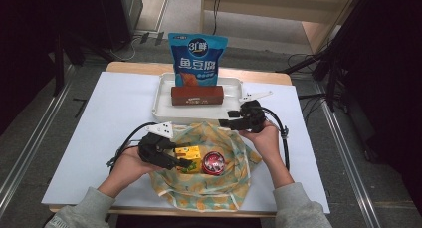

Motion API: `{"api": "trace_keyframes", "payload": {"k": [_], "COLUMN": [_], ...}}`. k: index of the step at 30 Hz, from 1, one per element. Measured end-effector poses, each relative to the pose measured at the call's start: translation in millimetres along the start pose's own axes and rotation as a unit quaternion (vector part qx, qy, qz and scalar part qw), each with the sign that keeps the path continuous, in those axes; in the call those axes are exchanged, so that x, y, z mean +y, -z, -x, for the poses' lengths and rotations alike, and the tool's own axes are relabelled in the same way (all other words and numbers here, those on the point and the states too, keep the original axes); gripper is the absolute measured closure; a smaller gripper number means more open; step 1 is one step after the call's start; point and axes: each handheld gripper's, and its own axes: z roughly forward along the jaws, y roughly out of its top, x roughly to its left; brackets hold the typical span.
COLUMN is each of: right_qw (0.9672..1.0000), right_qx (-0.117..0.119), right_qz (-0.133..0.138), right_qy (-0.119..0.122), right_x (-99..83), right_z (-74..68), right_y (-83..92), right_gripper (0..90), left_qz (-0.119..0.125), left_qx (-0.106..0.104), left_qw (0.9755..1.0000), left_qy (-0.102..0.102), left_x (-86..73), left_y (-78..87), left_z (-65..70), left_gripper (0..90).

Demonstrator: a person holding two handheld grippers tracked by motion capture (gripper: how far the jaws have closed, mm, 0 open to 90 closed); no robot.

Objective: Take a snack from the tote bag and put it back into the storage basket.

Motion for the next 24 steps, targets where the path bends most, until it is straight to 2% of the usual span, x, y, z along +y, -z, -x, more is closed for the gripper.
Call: {"api": "trace_keyframes", "payload": {"k": [3,6,24], "right_qw": [1.0,1.0,1.0], "right_qx": [0.001,0.001,0.001], "right_qz": [-0.001,0.0,-0.001], "right_qy": [-0.001,0.001,0.004], "right_x": [-0.1,-0.4,-0.8], "right_z": [-0.3,-0.6,-2.6], "right_y": [0.6,0.9,2.0], "right_gripper": [41.2,40.8,40.0], "left_qz": [0.006,0.005,0.019], "left_qx": [0.001,0.004,0.019], "left_qw": [0.9999,1.0,0.9992], "left_qy": [0.009,0.007,0.028], "left_x": [0.9,2.4,11.8], "left_y": [3.3,6.6,28.2], "left_z": [0.0,0.4,-1.1], "left_gripper": [50.0,50.0,50.2]}}
